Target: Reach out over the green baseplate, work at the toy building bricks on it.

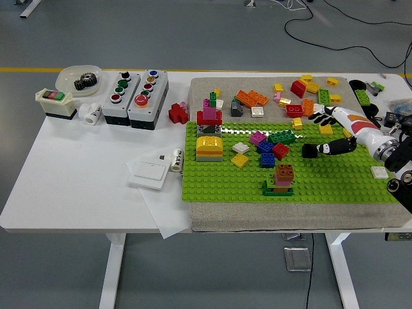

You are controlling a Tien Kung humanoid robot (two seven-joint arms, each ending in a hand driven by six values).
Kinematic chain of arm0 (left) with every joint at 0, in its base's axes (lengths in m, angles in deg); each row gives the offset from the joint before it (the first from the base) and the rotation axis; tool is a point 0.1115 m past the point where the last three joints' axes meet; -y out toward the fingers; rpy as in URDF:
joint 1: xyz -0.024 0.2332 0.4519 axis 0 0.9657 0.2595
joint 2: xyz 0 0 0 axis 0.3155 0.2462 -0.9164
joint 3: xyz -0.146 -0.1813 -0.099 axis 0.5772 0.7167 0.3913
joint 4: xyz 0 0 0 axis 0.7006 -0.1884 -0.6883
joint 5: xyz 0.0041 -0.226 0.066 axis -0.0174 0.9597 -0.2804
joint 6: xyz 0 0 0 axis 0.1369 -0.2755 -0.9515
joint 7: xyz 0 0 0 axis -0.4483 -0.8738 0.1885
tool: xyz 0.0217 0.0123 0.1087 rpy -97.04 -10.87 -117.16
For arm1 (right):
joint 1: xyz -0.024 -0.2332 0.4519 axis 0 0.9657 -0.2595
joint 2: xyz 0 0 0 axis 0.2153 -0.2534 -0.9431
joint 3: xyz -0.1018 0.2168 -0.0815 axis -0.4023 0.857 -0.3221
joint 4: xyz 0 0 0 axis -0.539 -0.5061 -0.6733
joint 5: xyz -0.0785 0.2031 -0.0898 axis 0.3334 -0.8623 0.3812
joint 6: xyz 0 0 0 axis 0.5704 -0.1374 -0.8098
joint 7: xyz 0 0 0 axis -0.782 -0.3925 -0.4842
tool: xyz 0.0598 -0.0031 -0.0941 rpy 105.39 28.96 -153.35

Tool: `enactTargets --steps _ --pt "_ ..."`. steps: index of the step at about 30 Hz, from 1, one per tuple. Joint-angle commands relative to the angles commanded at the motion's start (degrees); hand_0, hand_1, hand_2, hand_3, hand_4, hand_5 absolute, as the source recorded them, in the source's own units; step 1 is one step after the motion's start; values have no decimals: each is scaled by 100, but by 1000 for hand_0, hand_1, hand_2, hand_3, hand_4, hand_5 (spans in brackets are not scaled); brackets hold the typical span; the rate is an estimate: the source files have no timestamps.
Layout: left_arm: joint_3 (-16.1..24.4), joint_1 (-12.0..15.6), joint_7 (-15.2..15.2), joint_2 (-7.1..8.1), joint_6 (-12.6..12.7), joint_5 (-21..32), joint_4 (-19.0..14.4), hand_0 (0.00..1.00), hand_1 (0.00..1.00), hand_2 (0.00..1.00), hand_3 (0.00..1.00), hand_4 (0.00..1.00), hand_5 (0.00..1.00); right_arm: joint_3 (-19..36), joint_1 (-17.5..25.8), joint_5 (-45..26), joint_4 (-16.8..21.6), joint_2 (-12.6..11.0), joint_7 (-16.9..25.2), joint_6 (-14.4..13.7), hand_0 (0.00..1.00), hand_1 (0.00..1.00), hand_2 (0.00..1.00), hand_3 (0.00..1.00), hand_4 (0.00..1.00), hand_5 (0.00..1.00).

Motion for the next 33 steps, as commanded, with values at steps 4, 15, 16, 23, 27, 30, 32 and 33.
enactTargets --steps 4,15,16,23,27,30,32,33 --pt "-20 -7 -7 6 -5 12 -3 487 572 638 577 602 671 -225 -133 75 -115 109 -141 82 656 614 658 750 948 147" --pt "-32 -16 -7 10 -3 18 -14 487 572 638 577 603 671 -619 -306 132 -500 363 -230 25 640 601 613 667 934 149" --pt "-31 -16 -6 10 -4 17 -15 487 572 638 577 603 671 -632 -308 124 -522 374 -226 7 640 601 613 667 934 149" --pt "5 -13 11 3 -16 -46 -18 487 573 639 577 602 672 -715 -287 86 -710 455 -168 -167 623 576 575 593 880 169" --pt "42 -12 26 0 -27 -106 -20 487 573 639 577 602 672 -764 -269 21 -805 485 -140 -214 623 576 575 593 880 169" --pt "70 -12 40 0 -41 -158 -23 489 574 641 577 603 672 -789 -259 -26 -873 517 -125 -246 625 573 573 582 855 183" --pt "91 -15 50 0 -50 -189 -24 489 574 641 577 603 672 -782 -248 -39 -898 533 -117 -261 625 573 573 582 855 183" --pt "95 -16 52 3 -57 -208 -25 489 574 641 577 603 672 -743 -219 -82 -910 544 -119 -294 625 573 573 582 855 183"
